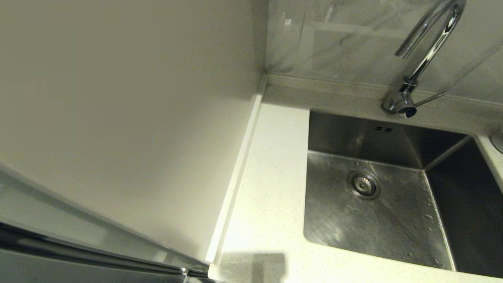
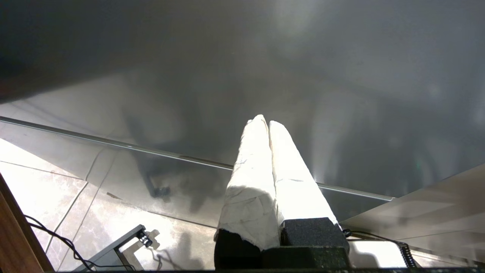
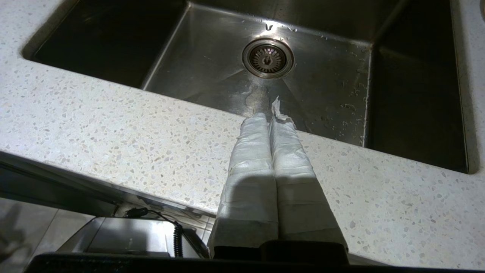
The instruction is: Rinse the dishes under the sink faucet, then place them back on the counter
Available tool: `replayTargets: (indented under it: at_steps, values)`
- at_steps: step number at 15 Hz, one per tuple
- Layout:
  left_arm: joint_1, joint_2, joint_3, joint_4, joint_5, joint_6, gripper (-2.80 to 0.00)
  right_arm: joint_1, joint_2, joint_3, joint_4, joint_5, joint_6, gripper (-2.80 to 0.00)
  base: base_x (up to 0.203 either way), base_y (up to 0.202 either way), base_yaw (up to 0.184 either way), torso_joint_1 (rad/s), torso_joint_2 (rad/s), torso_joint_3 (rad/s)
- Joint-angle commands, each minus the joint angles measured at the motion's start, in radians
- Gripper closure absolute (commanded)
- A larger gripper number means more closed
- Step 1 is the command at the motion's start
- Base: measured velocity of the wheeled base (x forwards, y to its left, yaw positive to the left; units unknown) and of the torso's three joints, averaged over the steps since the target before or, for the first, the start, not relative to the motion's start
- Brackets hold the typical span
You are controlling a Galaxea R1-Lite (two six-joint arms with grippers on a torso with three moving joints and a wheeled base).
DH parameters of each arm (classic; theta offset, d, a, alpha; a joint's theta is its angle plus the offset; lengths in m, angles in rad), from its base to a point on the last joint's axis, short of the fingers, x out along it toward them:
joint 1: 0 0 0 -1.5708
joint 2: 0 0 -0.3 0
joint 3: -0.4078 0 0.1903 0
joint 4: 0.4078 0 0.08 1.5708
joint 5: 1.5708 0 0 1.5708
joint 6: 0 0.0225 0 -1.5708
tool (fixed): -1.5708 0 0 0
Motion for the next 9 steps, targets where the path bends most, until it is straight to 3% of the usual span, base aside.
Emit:
replayTargets:
  at_steps: [1, 9]
  values:
    - [0.000, -0.003, 0.000, 0.000, 0.000, -0.001, 0.00, 0.000, 0.002, 0.000, 0.000, 0.000, 0.000, 0.00, 0.000, 0.000, 0.000, 0.000, 0.00, 0.000]
    - [0.000, -0.003, 0.000, 0.000, 0.000, -0.001, 0.00, 0.000, 0.002, 0.000, 0.000, 0.000, -0.001, 0.00, 0.000, 0.000, 0.000, 0.000, 0.00, 0.000]
